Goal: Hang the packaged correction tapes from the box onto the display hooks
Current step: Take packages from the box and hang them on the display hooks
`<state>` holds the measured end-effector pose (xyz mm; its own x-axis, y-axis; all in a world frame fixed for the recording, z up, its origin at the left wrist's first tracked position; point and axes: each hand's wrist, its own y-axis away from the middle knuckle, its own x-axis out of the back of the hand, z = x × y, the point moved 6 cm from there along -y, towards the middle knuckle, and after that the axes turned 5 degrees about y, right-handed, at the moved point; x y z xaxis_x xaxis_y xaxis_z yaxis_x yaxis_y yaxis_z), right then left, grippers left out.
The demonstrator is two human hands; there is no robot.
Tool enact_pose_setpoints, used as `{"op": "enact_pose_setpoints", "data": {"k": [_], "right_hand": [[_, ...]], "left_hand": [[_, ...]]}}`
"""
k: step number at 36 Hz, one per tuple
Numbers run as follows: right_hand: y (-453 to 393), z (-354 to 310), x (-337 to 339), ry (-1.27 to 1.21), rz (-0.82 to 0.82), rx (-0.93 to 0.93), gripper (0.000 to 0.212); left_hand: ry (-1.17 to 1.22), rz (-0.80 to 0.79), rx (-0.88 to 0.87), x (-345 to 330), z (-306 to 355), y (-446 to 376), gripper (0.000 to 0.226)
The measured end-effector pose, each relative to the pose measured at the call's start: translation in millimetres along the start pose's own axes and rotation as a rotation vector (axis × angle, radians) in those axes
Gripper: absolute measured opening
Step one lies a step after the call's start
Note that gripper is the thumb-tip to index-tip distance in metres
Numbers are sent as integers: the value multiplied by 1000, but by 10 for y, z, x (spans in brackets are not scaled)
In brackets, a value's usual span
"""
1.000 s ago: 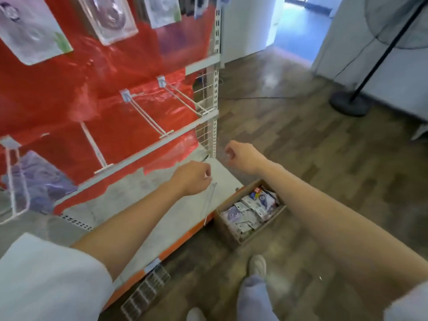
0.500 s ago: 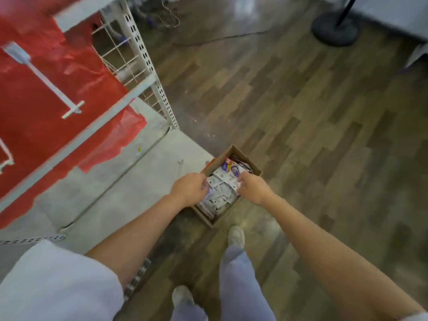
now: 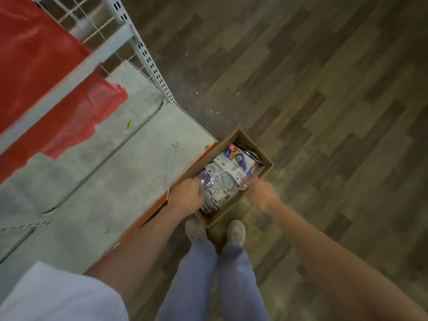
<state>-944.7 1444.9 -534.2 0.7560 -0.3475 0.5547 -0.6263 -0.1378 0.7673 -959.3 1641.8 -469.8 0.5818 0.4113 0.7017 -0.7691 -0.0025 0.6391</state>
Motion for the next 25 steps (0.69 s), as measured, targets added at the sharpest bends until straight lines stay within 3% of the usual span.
{"op": "enact_pose_setpoints", "data": {"k": [3, 11, 14, 18, 25], "right_hand": [[-239, 153, -147, 34, 10, -40, 44], [-1263, 438, -701, 35, 14, -55, 33], [-1698, 446, -874, 69, 26, -18, 27], [-2232, 476, -1050, 161, 58, 25, 34], [-2808, 525, -1301, 333, 59, 83, 50]], "left_hand": [[35, -3, 11, -252, -139, -310, 8], [77, -52, 79, -1115, -714, -1361, 14], [61, -90, 108, -1479, -912, -1791, 5], [1, -107, 146, -1925, -1106, -2338, 34], [-60, -137, 216, -2438, -1208, -3049, 45]]}}
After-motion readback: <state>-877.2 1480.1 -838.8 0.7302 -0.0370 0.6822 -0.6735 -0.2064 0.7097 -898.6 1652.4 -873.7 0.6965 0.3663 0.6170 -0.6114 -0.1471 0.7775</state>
